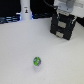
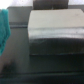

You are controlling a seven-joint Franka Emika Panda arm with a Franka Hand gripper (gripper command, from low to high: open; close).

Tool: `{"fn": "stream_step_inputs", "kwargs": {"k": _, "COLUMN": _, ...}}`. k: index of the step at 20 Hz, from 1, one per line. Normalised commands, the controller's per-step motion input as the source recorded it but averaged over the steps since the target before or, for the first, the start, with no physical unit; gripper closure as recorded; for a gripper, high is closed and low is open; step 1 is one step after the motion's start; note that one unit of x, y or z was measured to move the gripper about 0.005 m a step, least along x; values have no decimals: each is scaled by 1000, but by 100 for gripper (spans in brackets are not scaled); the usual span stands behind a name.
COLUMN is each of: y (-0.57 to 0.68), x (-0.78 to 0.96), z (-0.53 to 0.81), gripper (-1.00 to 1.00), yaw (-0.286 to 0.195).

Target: Open the kcup holder, insert the kcup into the holder, and close the kcup holder

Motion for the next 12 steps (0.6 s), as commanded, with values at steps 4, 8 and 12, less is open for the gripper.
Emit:
{"fn": "stream_step_inputs", "kwargs": {"k": 4, "y": 19, "x": -421, "z": -358, "gripper": -100, "yaw": -12}}
{"fn": "stream_step_inputs", "kwargs": {"k": 8, "y": 28, "x": -405, "z": -262, "gripper": -100, "yaw": 2}}
{"fn": "stream_step_inputs", "kwargs": {"k": 12, "y": 56, "x": -281, "z": -82, "gripper": 100, "yaw": -8}}
